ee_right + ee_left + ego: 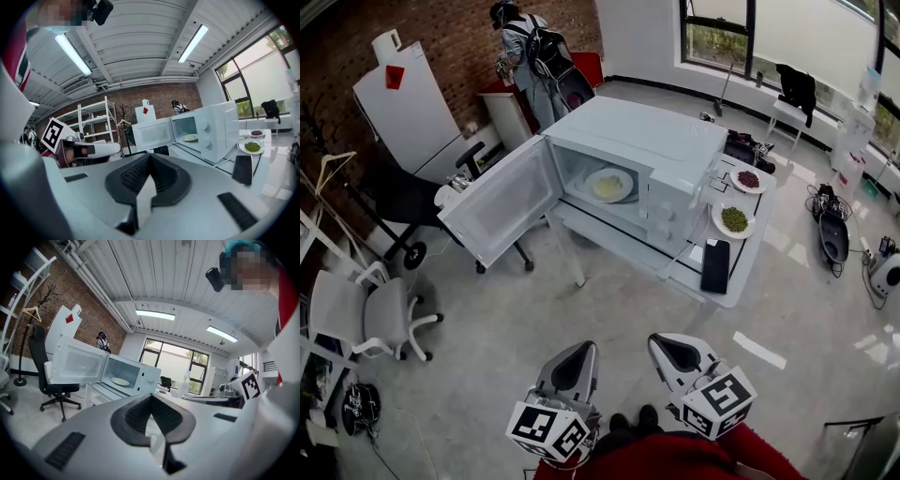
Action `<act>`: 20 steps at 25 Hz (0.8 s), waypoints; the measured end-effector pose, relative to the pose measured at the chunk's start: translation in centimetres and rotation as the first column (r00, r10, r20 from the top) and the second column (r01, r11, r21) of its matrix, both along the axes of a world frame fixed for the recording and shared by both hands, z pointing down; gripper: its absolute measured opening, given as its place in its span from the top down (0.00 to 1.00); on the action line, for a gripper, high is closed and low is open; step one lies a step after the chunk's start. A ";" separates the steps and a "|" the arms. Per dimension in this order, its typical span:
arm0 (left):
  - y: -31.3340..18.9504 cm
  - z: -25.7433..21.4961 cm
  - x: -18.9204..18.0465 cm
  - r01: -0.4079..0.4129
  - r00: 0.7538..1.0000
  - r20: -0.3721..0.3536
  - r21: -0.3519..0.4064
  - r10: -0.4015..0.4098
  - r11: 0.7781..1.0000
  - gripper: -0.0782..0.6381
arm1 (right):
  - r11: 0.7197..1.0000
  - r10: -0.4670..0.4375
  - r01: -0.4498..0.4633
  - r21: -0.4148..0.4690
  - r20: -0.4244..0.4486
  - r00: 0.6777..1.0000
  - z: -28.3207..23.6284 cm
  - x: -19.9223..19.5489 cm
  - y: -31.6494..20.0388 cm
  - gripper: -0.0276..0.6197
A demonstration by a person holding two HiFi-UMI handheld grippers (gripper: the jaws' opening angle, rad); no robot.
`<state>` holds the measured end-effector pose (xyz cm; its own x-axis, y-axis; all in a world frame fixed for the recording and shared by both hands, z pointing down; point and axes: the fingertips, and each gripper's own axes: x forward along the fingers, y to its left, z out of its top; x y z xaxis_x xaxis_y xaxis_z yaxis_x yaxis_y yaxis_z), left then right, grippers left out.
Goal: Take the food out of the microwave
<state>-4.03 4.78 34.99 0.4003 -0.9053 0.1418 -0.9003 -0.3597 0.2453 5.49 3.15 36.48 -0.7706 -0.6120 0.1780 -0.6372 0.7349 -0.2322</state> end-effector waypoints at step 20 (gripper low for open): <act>-4.9 -1.8 -0.5 0.054 0.997 0.051 0.040 -0.056 0.998 0.88 | 0.999 -0.022 0.022 0.035 0.019 1.000 -1.8 -0.3 -4.1 0.94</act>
<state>-4.56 -0.07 33.17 0.3425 -0.9311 0.1254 -0.9303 -0.3173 0.1842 5.15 -0.97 34.72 -0.7870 -0.6004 0.1419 -0.6165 0.7564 -0.2185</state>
